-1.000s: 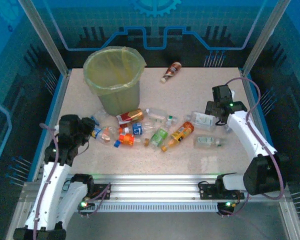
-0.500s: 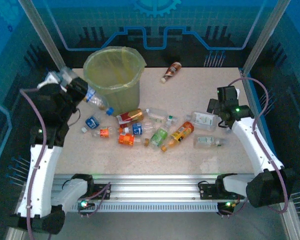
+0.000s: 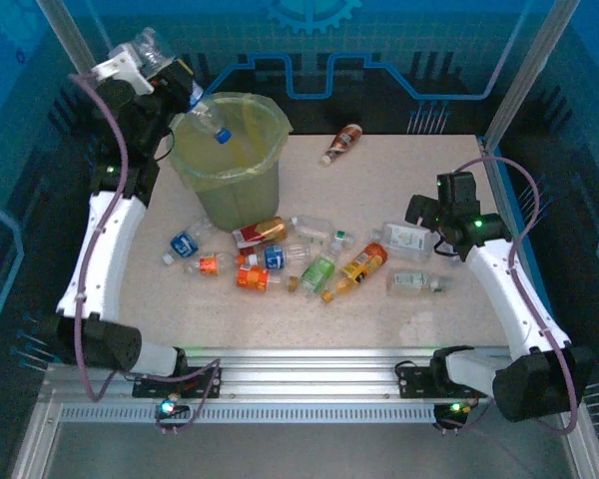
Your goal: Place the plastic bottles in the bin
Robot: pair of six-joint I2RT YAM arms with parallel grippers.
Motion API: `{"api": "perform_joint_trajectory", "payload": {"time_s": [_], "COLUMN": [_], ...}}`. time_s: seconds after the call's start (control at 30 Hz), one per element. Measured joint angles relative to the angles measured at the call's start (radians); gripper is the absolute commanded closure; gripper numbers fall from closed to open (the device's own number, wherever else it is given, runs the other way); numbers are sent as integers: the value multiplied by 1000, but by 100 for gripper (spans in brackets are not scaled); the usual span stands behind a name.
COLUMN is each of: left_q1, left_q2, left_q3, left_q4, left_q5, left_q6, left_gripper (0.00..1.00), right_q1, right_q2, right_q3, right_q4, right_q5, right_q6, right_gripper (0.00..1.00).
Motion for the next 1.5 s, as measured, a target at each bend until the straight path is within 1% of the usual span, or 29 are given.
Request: {"api": "perform_joint_trajectory", "payload": {"time_s": [0.27, 0.43, 0.67, 0.87, 1.0, 1.23, 1.5], "left_q1": [-50, -85, -129, -156, -158, -158, -158], "left_q2": [209, 301, 399, 416, 416, 416, 415], "left_q3": [123, 136, 138, 138, 130, 64, -41], "left_q4": [37, 50, 48, 40, 42, 37, 39], "left_q5": [97, 135, 172, 183, 190, 199, 208], "left_q6": [168, 235, 303, 354, 381, 430, 440], "left_gripper": [69, 69, 70, 70, 69, 68, 66], "right_q1": [1, 1, 3, 3, 4, 4, 5], "right_q2": [0, -6, -81, -144, -169, -188, -209], "right_q3": [0, -4, -39, -71, -101, -114, -114], "right_q4": [9, 3, -39, -66, -77, -95, -96], "right_q5": [-84, -104, -103, -100, -100, -82, -76], "right_q6": [42, 65, 76, 90, 108, 140, 158], "right_gripper": [0, 0, 0, 0, 0, 0, 0]}}
